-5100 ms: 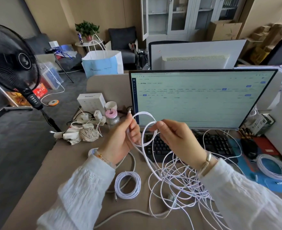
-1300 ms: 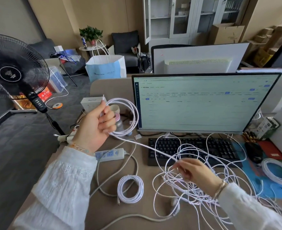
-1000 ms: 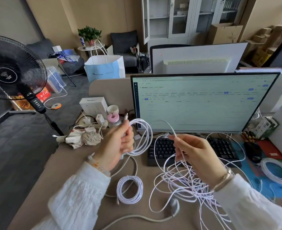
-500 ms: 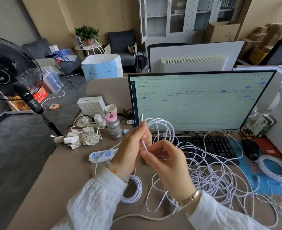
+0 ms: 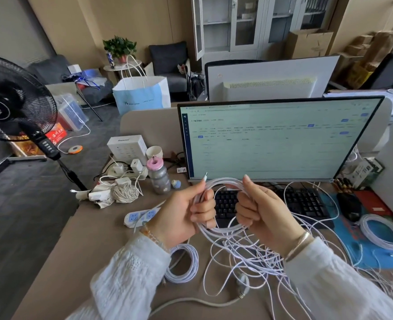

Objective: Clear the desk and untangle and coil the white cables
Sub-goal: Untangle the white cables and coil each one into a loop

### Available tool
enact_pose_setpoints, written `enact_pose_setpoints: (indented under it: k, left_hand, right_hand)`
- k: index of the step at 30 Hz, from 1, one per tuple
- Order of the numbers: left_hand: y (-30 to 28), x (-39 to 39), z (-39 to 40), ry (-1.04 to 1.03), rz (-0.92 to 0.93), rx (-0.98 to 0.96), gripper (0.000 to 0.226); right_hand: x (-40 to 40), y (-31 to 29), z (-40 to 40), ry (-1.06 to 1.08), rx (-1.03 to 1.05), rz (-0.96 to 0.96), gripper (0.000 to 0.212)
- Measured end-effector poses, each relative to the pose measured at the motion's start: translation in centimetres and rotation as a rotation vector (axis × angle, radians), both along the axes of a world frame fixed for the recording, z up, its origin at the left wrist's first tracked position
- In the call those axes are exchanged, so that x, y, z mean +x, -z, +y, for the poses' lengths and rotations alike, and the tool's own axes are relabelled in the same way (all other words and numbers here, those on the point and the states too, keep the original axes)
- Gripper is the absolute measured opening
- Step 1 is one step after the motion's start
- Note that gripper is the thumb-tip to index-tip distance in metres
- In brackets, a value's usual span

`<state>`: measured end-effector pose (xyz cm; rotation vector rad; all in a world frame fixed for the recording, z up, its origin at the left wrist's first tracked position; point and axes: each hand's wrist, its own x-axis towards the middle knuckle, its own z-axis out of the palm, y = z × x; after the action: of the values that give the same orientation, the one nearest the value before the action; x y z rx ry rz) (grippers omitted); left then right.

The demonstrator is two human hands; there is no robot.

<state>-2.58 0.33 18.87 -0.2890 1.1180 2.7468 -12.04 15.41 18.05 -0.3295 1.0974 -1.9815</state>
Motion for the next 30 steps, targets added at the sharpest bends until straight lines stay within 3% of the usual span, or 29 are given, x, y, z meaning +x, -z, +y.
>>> enact_pose_setpoints:
  k: [2,5,7,10,12,17,20,26,30]
  left_hand:
    - [-0.2,0.0,0.0,-0.025,-0.022,0.021,0.039]
    - [-0.9,-0.1,-0.5,-0.140,-0.029,0.041,0.039]
    - [-1.7,-0.3,-1.0,-0.225,-0.013,0.023,0.039]
    - [-3.0,-0.6,-2.2,-0.316,0.028,-0.033,0.041]
    - [-3.9,-0.6,-3.3,-0.359,0.064,-0.070,0.041]
    - [-5.3,0.0,-6.4,-0.502,0.139,-0.109,0.041]
    - [-4.8,0.3,-7.3,-0.541,0.132,-0.124,0.047]
    - [-3.0,0.4,-6.5,-0.559,0.074,-0.166,0.046]
    - [-2.2,0.3,-5.0,-0.469,0.087,-0.189,0.038]
  right_hand:
    - [-0.1,0.8,-0.3,-0.017,-0.014,-0.057,0.036]
    - [0.5,3.1,-0.6,-0.142,0.027,-0.094,0.064]
    - [1.2,5.3,-0.3,-0.281,0.166,0.080,0.063]
    - [1.8,7.8,0.1,-0.431,0.390,0.460,0.030]
    - [1.3,8.9,0.4,-0.373,0.512,0.559,0.010]
    - [-2.5,10.4,3.3,-0.283,0.757,0.719,0.039]
    - [-3.8,8.9,5.0,-0.192,0.716,0.633,0.031]
    - [-4.7,2.2,4.4,0.294,0.381,0.351,0.027]
    - [-3.1,-1.4,2.3,0.312,0.261,0.362,0.020]
